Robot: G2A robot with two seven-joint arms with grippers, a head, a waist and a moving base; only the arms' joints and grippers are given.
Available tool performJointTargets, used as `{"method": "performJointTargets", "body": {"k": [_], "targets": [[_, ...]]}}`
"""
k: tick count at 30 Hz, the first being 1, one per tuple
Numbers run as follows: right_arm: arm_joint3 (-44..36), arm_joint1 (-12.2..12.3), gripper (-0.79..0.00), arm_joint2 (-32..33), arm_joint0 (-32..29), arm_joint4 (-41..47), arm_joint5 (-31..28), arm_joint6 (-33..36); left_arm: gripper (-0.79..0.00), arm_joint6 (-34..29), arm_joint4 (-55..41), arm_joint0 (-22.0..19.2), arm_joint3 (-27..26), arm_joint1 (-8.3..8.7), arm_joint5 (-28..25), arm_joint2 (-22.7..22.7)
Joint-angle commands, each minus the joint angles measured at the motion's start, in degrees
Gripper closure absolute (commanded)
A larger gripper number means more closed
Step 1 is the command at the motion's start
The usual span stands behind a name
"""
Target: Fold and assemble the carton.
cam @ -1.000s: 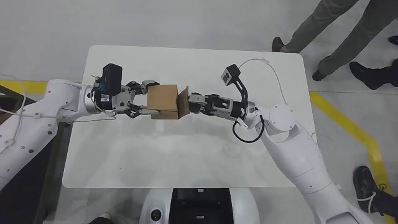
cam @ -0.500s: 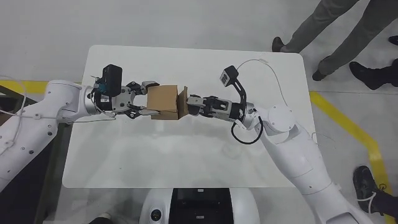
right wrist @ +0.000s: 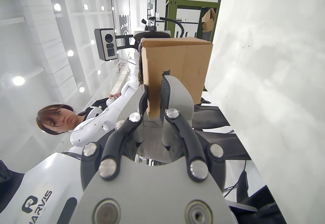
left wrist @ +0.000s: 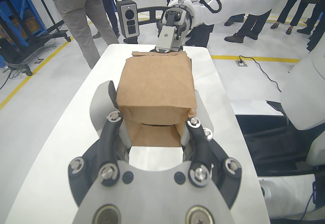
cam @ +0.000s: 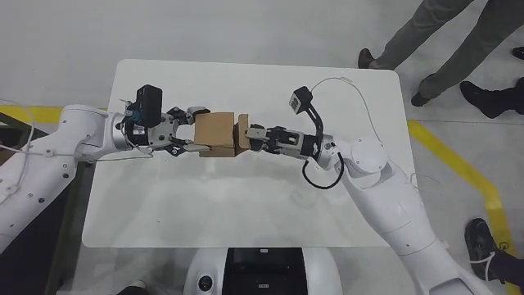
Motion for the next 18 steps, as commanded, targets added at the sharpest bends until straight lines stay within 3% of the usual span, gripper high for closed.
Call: {"method": "performJointTargets", "body": {"k": [1,18], "targets": [[-0.13,0.02,-0.074,-0.02,0.09,-0.49,0.09,-0.26,-0.268,-0.17,-0.06,-0.1,-0.06,-0.03,0.0,-0.01],[-2.37,-0.14,-0.006,-1.49,1.23,-3.22,1.64,-1.67,-0.271,-1.4,-0.08,-1.15,0.19,-0.29,0.0,0.76]]}}
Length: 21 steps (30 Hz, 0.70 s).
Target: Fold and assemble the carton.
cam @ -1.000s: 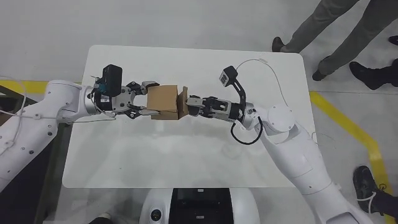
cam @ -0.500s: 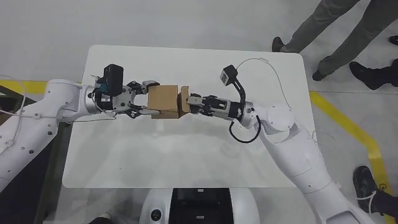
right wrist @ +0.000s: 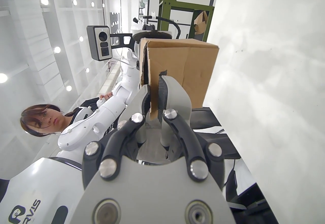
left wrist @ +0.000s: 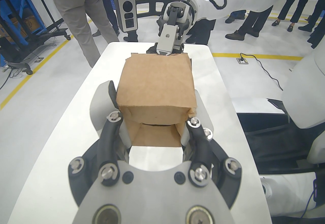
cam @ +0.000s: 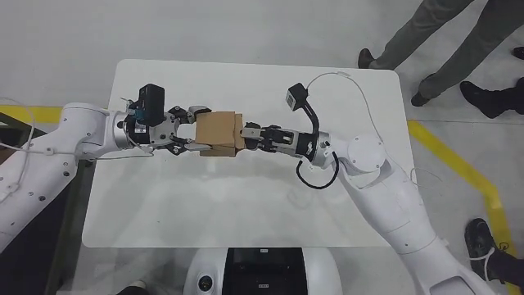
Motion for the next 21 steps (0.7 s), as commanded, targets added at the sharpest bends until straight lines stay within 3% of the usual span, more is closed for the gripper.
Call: {"method": "performJointTargets", "body": {"k": [1,15,21], "targets": [[-0.12,-0.06,-0.006,-0.23,0.05,0.11,0.05,-0.16,-0.271,-0.05,0.04,-0.08,0.07,-0.03,0.0,0.07],[0.2,-0.74,0.0,-1.73,-0.05,1.06,-0.66,-4.35,-0.274,-0.33,0.51,-0.48,0.07,-0.43,0.0,0.54],[0.14,-0.93,-0.185,-1.89,-0.64,2.36,-0.78,-5.19,-0.274,-0.29,0.66,-0.41,0.29,-0.55,0.0,0.51]]}}
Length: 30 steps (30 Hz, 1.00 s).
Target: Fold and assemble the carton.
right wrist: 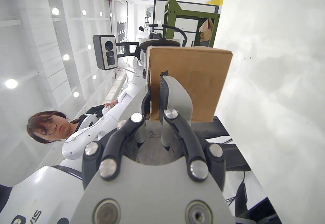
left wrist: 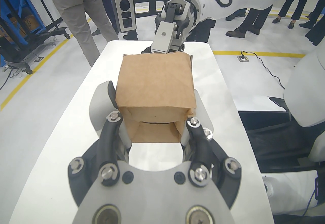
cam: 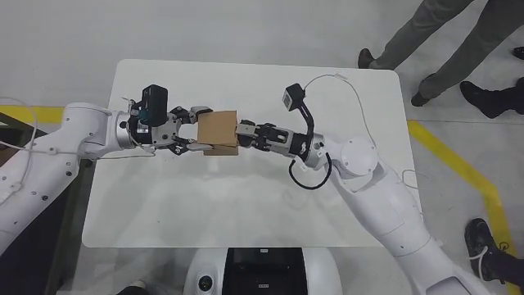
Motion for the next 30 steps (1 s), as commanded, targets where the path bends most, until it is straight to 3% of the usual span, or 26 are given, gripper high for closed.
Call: {"method": "performJointTargets", "body": {"k": [1,13,30], "targets": [[0.05,0.0,-0.185,0.11,-0.13,0.2,-0.06,-0.01,-0.277,0.07,-0.07,0.08,0.11,-0.04,0.0,-0.03],[-1.5,0.44,-0.166,2.65,-1.41,0.4,-0.84,-0.2,-0.277,-0.06,-0.01,0.55,0.78,-0.2,0.0,-0.48],[-0.61,-0.28,-0.172,0.68,-1.17,2.2,-1.78,-0.91,-0.277,-0.35,-0.36,0.91,0.98,-0.67,0.0,-1.17]]}}
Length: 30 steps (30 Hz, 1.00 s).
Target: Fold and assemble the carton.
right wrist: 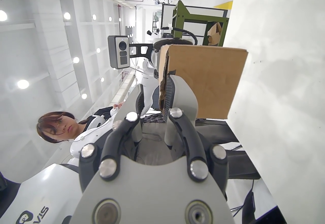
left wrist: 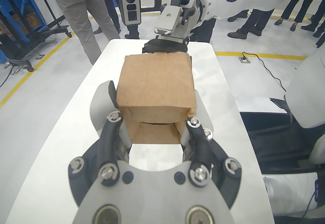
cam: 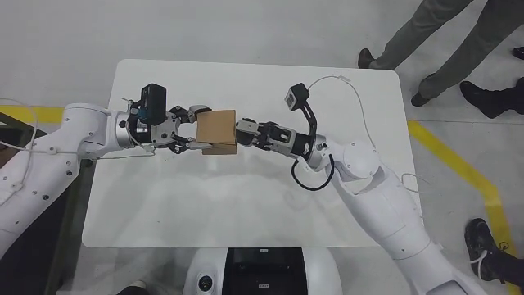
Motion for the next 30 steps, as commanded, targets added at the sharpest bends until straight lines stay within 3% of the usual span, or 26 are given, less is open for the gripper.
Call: {"method": "performJointTargets", "body": {"k": [1,9,12,14,18,20,24,26,30], "targets": [[0.1,-0.11,-0.175,-0.17,0.01,0.79,-0.22,-0.05,-0.277,0.0,-0.11,0.08,0.02,-0.04,0.0,-0.11],[0.58,-0.03,-0.197,1.37,-0.07,0.79,-1.11,-0.83,-0.28,-0.63,-0.47,0.49,0.64,-0.18,0.0,-0.88],[0.52,0.54,-0.225,3.39,-0.11,-4.14,-2.23,-1.67,-0.28,-0.85,-0.82,0.73,1.33,-0.21,0.0,-1.24],[0.99,1.19,-0.311,4.86,-0.37,-11.67,-4.54,-2.55,-0.274,-1.13,-0.99,1.14,2.23,-0.31,0.0,-1.21],[1.02,1.57,-0.391,6.95,-1.91,-13.31,-8.75,-4.62,-0.277,-2.4,-0.24,1.67,4.18,-0.82,0.17,-0.55],[1.02,1.64,-0.483,8.06,-3.06,-11.28,-10.11,-5.81,-0.283,-4.11,2.65,1.86,4.43,-1.34,2.49,-0.05],[0.98,1.89,-0.573,9.54,-4.01,-11.82,-12.22,-6.75,-0.277,-2.92,5.3,2.54,5.56,-2.41,5.51,1.07],[0.88,2.03,-0.69,10.25,-4.58,-12.38,-13.59,-7.19,-0.274,-1.35,7.62,2.7,6.78,-3.26,7.66,1.99],[0.83,2.24,-0.785,11.12,-5.46,-13.05,-14.68,-7.55,-0.268,1.62,11.12,2.29,9.51,-4.9,10.38,3.97]]}}
